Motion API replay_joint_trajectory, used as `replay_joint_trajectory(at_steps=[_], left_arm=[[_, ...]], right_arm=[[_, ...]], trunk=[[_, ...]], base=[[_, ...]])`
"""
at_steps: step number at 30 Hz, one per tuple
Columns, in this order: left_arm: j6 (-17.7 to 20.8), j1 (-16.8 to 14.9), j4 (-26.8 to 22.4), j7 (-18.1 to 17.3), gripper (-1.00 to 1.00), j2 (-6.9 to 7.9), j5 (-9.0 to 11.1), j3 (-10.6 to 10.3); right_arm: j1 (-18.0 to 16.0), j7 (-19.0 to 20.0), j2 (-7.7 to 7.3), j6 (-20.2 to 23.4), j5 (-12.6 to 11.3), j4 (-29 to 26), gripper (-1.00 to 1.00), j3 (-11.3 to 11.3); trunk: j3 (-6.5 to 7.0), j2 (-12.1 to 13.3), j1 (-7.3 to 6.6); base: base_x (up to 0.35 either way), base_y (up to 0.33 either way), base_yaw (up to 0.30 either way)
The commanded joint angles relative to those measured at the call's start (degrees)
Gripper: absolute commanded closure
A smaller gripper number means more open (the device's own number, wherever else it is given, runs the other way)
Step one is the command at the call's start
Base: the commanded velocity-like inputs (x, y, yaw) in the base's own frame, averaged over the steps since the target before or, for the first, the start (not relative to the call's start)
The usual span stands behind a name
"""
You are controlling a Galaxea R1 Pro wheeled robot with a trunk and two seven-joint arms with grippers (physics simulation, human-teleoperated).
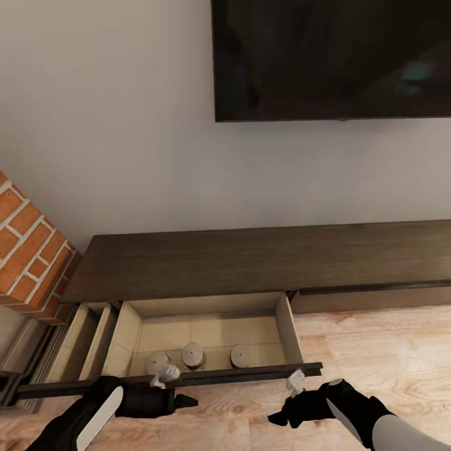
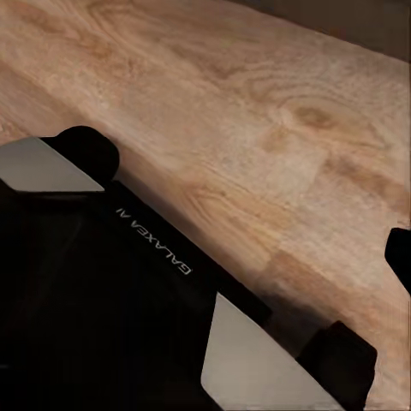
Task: Place each of the two pumpkins and all three candles from the living room inside a cabinet in the living room (use any cabinet), then make sure every cabinet is closed, and position the cauldron so it is next to a table in the living room.
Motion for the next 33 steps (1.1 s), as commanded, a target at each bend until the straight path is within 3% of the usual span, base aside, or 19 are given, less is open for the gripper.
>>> replay_joint_trajectory(at_steps=[1,5,7,9,11,15,18,19,22,23,26,28,33], left_arm=[[-0.1,0.0,2.5,0.1,-1.0,-0.57,0.0,-0.9],[-0.6,0.0,7.7,0.2,-1.0,-1.55,-0.2,-2.8],[-2.2,-0.1,9.6,0.3,-1.0,-1.69,-0.3,-3.5],[-6.3,-0.1,13.0,0.3,-1.0,-1.9,-0.3,-4.7],[-12.0,-0.1,17.2,0.4,-1.0,-3.26,-0.4,-6.2],[-16.4,-0.1,22.3,2.6,-1.0,-5.67,-0.8,-6.8],[-19.3,-0.1,23.8,8.2,-1.0,-6.68,-1.2,-6.9],[-21.1,-0.1,24.2,11.8,-1.0,-7.14,-1.3,-6.9],[-25.7,-0.1,25.6,20.7,-1.0,-8.97,-1.3,-6.9],[-26.4,-0.1,25.9,21.9,-1.0,-9.34,-1.3,-6.9],[-34.9,-0.1,29.4,29.8,-1.0,-12.54,-1.4,-6.9],[-39.2,-0.1,30.8,34.0,-1.0,-14.17,-1.6,-7.2],[-44.1,-0.1,31.6,38.9,-1.0,-15.26,-1.7,-8.2]], right_arm=[[0.9,-0.1,0.51,-0.3,1.4,0.6,-1.0,0.0],[2.3,-0.6,1.19,-1.4,2.6,1.9,-1.0,0.0],[2.5,-2.1,1.28,-2.4,2.7,2.7,-1.0,0.0],[2.8,-5.5,1.8,-6.4,2.7,4.2,-1.0,0.0],[3.2,-10.2,3.85,-11.7,2.7,7.2,-1.0,0.0],[3.4,-15.1,6.31,-14.9,3.0,10.9,-1.0,0.0],[3.5,-16.5,6.83,-18.0,2.9,11.8,-1.0,0.0],[3.7,-17.5,7.08,-19.6,2.9,12.0,-1.0,0.0],[5.0,-23.7,8.37,-24.3,2.8,12.2,-1.0,0.0],[5.2,-24.8,8.6,-25.0,2.8,12.2,-1.0,0.0],[6.4,-32.6,10.81,-28.9,2.9,12.3,-1.0,0.0],[6.6,-35.2,12.69,-29.7,2.9,12.3,-1.0,0.0],[6.6,-39.9,14.47,-30.4,3.0,12.2,-1.0,0.0]], trunk=[[0.0,0.0,0.0],[0.0,0.0,0.0],[0.0,0.0,0.0],[0.0,0.0,0.0],[0.0,0.0,0.0],[0.0,0.0,0.0],[0.0,0.0,0.0],[0.0,0.0,0.0],[0.0,0.0,0.0],[0.0,0.0,0.0],[0.0,0.0,0.0],[0.0,0.0,0.0],[0.0,0.0,0.0]], base=[[0.0,0.0,0.0],[0.0,0.0,0.0],[0.0,0.0,0.0],[0.0,0.0,0.0],[0.0,0.0,0.0],[0.0,0.0,0.0],[0.0,0.0,0.0],[0.0,0.0,0.0],[0.0,0.0,0.0],[0.0,0.0,0.0],[0.0,0.0,0.0],[0.0,0.0,0.0],[0.0,0.0,0.0]])
